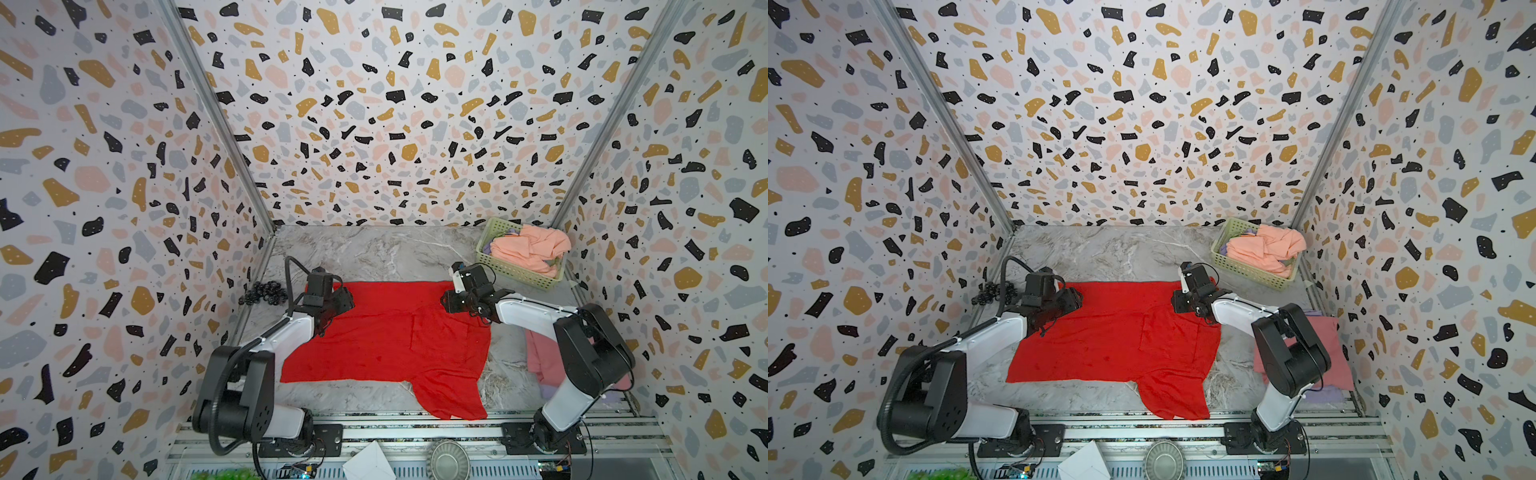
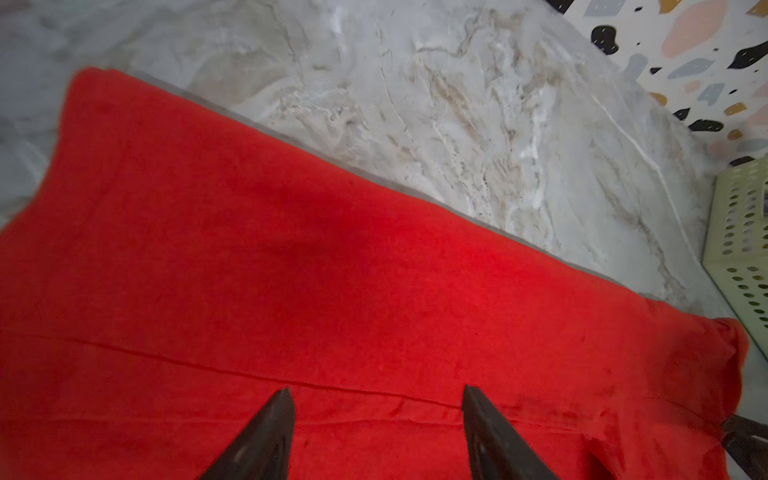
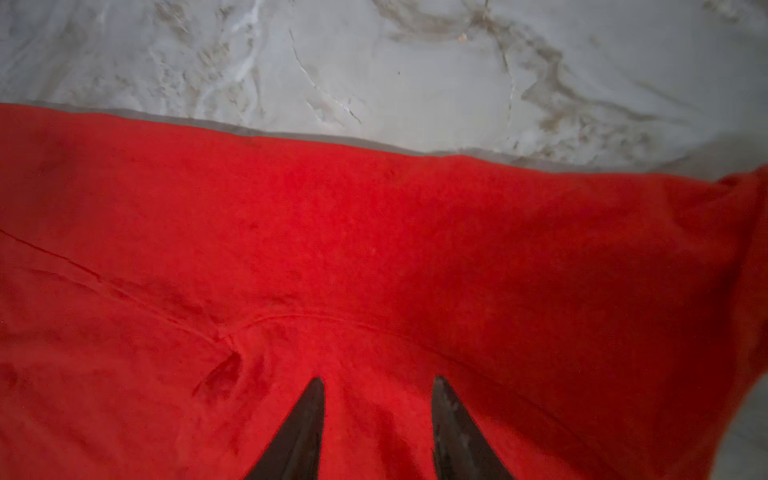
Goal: Fold and stack the t-shirts
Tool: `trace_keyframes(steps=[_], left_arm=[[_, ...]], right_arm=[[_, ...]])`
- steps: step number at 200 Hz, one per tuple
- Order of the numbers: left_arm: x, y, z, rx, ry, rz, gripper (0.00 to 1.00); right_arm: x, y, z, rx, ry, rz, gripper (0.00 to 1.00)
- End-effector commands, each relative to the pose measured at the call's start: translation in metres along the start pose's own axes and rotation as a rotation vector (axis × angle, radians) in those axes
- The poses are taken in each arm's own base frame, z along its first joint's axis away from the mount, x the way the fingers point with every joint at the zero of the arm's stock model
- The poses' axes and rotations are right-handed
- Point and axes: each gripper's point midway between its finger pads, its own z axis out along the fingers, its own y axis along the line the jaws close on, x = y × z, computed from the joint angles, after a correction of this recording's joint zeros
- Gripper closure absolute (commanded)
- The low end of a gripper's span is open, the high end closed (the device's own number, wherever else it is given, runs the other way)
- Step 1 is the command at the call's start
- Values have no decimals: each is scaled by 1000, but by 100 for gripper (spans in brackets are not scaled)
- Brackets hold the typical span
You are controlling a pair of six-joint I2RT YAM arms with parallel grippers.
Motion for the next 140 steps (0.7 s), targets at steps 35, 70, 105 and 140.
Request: trace_keyframes(steps=[35, 70, 105, 140], left_arm=[[-5, 14, 37, -64, -9, -86, 34], [-14, 30, 68, -101, -1, -122, 34], [-53, 40, 110, -78, 0, -155, 34], [-100, 18, 134, 27, -46, -130, 35]], right_arm=[[-1, -8, 35, -2, 47, 75, 58], [-13, -16, 67, -28, 53, 79, 58], [-65, -21, 103, -82, -22, 59, 58], [-135, -19, 131, -121, -123, 34, 58]])
